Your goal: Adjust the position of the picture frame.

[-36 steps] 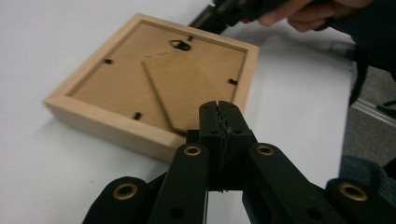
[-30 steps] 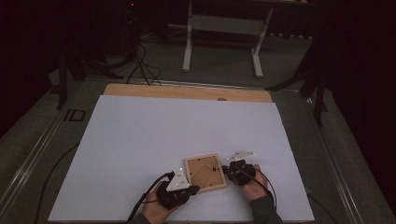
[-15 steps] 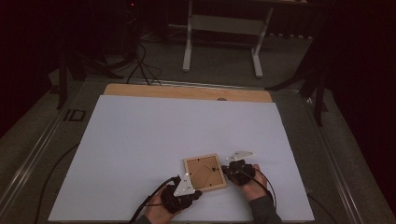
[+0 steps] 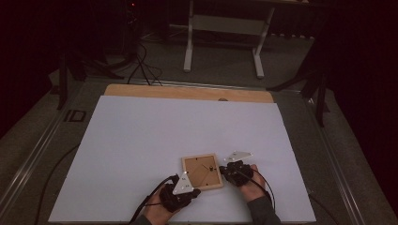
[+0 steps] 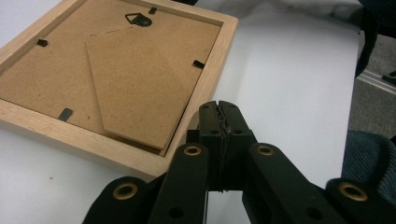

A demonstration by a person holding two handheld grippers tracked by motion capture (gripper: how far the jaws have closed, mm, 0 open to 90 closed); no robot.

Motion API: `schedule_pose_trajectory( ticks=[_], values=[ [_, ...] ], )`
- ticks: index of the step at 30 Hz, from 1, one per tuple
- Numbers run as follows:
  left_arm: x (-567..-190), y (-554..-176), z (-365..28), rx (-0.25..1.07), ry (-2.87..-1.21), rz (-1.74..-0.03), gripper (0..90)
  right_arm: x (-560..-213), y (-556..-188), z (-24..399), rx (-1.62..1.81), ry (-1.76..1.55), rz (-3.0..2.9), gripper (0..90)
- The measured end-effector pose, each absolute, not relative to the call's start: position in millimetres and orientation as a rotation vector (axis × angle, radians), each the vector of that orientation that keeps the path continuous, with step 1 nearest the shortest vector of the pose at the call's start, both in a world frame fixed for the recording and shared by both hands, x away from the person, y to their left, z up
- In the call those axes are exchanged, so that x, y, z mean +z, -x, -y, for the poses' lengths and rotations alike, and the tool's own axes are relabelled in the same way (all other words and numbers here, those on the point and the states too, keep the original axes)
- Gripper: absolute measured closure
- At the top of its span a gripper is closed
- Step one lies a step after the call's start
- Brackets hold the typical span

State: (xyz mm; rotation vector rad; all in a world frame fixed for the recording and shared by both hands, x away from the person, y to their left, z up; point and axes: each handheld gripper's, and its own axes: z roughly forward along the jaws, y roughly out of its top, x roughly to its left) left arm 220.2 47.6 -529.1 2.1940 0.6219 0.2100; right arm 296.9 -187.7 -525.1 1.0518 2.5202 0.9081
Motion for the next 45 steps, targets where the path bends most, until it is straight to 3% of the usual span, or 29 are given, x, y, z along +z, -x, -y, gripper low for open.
schedule_pose_trajectory(
  ticks=[45],
  values=[
    [-526.5,-254.5,-50.0,0.362,-2.188,-0.742,89.1,-513.1,-288.7,165.2,0.969,-0.958,-2.488,89.1]
  ],
)
